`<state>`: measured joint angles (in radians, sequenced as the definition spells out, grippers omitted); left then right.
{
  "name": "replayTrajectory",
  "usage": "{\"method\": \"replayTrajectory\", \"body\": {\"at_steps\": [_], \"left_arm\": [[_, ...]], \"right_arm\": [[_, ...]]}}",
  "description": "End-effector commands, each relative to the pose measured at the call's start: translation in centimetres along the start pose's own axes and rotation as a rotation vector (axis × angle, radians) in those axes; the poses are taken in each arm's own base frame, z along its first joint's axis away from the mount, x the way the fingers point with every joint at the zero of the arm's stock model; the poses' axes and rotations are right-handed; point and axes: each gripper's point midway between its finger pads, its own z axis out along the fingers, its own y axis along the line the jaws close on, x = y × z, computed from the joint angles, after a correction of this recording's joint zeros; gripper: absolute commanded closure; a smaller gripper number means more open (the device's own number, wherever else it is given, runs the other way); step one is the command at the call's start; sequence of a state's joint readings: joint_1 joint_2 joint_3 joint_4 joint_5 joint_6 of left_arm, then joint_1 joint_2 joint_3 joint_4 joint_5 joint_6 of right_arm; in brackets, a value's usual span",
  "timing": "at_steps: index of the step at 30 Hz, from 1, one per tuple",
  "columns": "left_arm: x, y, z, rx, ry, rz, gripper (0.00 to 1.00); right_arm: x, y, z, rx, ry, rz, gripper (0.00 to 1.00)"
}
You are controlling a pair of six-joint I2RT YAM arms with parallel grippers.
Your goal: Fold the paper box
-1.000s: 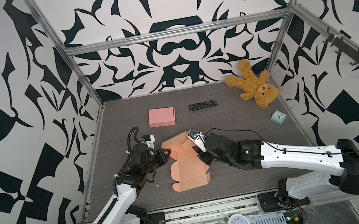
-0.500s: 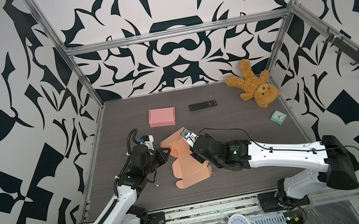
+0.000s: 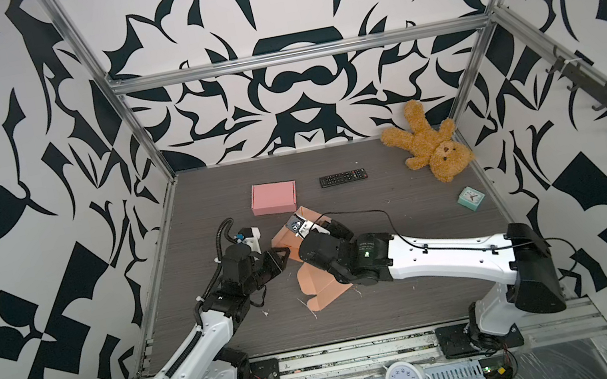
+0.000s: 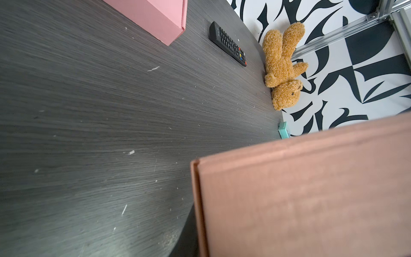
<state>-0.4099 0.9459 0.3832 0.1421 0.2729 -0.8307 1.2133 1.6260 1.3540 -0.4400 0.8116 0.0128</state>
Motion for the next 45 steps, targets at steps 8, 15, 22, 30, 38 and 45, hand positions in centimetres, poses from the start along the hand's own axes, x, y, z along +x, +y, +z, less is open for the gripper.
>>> {"method": "replayTrajectory", "body": {"at_steps": [8,15,22,30,38,45], "left_arm": [[-0.5,-2.1,-0.1,0.092,-0.009,0.015,0.83],[-0.6,-2.4,-0.3,0.102,-0.013,0.019,0.83],[-0.6,-2.7,-0.5,0.109,-0.01,0.023,0.83],[-0.9,-3.2,-0.8,0.118,-0.019,0.034,0.83],[-1.0,-3.5,-1.1,0.125,-0.024,0.039,0.83],[-1.3,-4.0,-1.3,0.133,-0.03,0.046,0.83]], "right_arm": [[-2.1,-1.2,-0.6,0.092,-0.01,-0.061,0.64],[-2.6,-1.2,-0.3,0.112,-0.017,-0.086,0.62],[-2.8,-1.0,0.1,0.129,-0.006,-0.108,0.68],[-3.2,-0.7,0.4,0.114,-0.003,-0.107,0.79],[-3.7,-0.8,0.3,0.096,-0.009,-0.101,0.86],[-3.8,-0.8,0.8,0.122,0.005,-0.141,0.92]]}}
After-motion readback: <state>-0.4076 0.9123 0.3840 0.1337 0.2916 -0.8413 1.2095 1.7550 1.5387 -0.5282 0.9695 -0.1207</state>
